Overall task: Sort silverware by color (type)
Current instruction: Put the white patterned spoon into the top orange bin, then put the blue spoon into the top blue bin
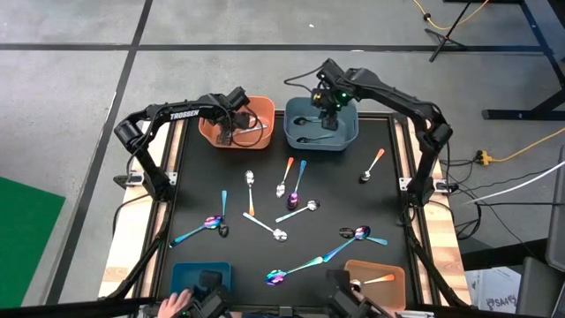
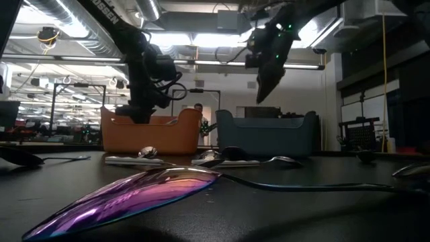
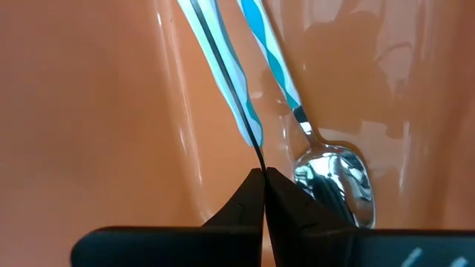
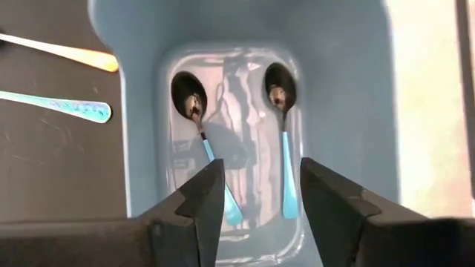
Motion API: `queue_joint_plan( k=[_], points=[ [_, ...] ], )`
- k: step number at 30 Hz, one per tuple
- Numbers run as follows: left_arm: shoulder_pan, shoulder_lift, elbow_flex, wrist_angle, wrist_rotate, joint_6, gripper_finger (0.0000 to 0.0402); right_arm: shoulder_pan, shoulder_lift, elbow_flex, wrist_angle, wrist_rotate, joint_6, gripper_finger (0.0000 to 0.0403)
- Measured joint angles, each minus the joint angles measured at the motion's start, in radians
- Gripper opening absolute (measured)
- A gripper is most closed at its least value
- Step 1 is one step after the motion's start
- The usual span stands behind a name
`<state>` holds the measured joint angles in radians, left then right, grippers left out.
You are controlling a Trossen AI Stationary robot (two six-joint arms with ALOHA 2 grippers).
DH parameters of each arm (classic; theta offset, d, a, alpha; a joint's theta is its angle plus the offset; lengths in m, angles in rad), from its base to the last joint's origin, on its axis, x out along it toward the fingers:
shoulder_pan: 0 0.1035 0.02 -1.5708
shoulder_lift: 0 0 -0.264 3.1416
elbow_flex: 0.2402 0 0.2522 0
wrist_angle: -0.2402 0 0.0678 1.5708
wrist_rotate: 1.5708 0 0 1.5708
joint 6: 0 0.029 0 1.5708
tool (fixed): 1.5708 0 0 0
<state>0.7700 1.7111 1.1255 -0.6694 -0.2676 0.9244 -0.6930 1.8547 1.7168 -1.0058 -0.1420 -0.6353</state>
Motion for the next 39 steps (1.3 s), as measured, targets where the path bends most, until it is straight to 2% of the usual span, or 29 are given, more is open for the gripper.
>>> queue_joint_plan(
  k=[19, 30, 39],
  points=[
    [0.000, 0.000, 0.000, 0.031, 0.000, -0.085, 0.0000, -0.001, -0.036, 0.000, 0.004, 0.022, 0.000, 0.0166],
    [0.000, 0.000, 0.000, 0.036, 0.055, -0.085, 0.0062, -0.001, -0.036, 0.000, 0.004, 0.029, 0.000, 0.0166],
    [0.000, 0.000, 0.000, 0.036, 0.053, -0.085, 0.0070, -0.001, -0.035, 0.000, 0.000, 0.029, -0.001, 0.0166]
  ],
)
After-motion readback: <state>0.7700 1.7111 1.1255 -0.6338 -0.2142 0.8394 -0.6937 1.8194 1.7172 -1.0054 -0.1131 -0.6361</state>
